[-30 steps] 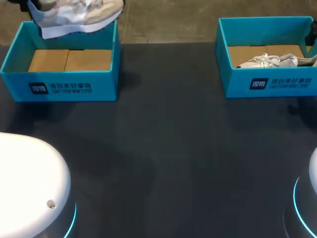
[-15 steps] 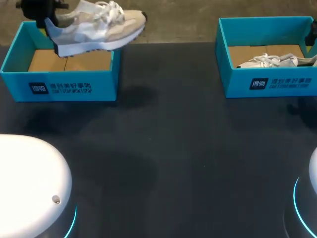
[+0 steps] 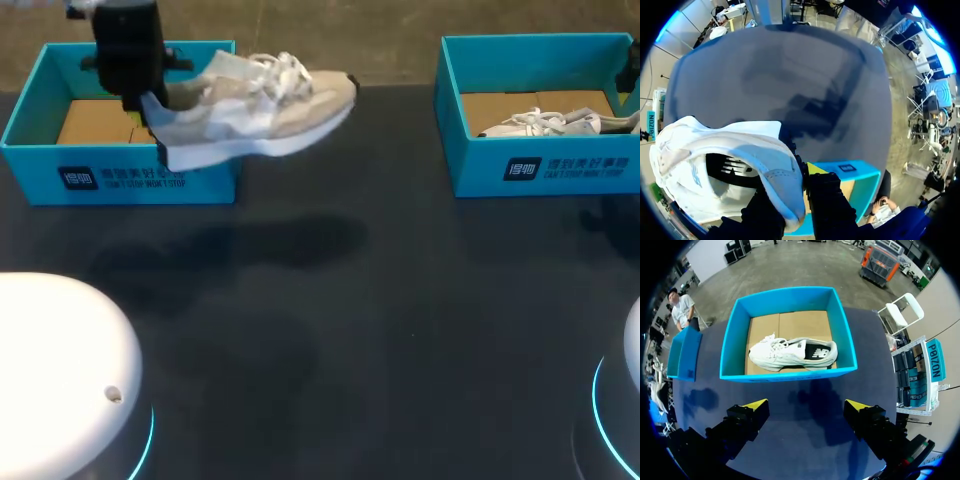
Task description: Take the shoe out of the shoebox, open the shoe tongue, remove and reinsert the insole, then place the shoe into the shoebox
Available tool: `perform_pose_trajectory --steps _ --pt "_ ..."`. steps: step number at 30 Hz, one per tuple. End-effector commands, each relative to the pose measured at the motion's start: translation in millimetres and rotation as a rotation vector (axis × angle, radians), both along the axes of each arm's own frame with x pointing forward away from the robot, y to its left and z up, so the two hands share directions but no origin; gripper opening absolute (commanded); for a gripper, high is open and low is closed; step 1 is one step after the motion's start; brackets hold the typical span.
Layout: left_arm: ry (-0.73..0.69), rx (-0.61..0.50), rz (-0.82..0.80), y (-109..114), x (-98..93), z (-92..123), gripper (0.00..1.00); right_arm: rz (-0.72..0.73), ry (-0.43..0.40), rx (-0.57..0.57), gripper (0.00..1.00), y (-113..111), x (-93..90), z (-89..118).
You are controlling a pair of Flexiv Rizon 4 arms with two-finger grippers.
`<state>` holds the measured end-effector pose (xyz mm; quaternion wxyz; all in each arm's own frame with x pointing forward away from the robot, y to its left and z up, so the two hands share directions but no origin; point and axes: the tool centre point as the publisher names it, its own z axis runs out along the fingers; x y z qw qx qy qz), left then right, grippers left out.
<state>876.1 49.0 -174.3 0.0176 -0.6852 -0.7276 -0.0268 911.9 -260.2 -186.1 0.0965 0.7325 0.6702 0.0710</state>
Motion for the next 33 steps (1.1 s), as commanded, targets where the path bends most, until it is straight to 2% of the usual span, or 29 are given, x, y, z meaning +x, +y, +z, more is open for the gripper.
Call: perform_pose_trajectory --steps 1,8,15,21,26,33 --pt "-0.080 0.012 -0.006 -13 -31.3 -8 0.00 0.000 0.000 0.001 1.00 0 0.6 0" --pt "-0.073 0.016 0.000 -32 -58.4 -15 0.00 0.000 0.000 0.001 1.00 0 0.6 0" --pt "-0.076 -0.021 0.017 -48 -77.8 -25 0.00 0.000 0.000 0.001 1.00 0 0.6 0" --pt "-0.070 -0.044 -0.004 -70 -95.5 -36 0.00 0.000 0.000 0.001 1.00 0 0.6 0" --pt "-0.060 -0.086 0.001 -84 -105.5 -46 0.00 0.000 0.000 0.001 1.00 0 0.6 0" --pt "-0.056 -0.059 -0.028 -98 -110.9 -70 0.00 0.000 0.000 0.001 1.00 0 0.6 0"
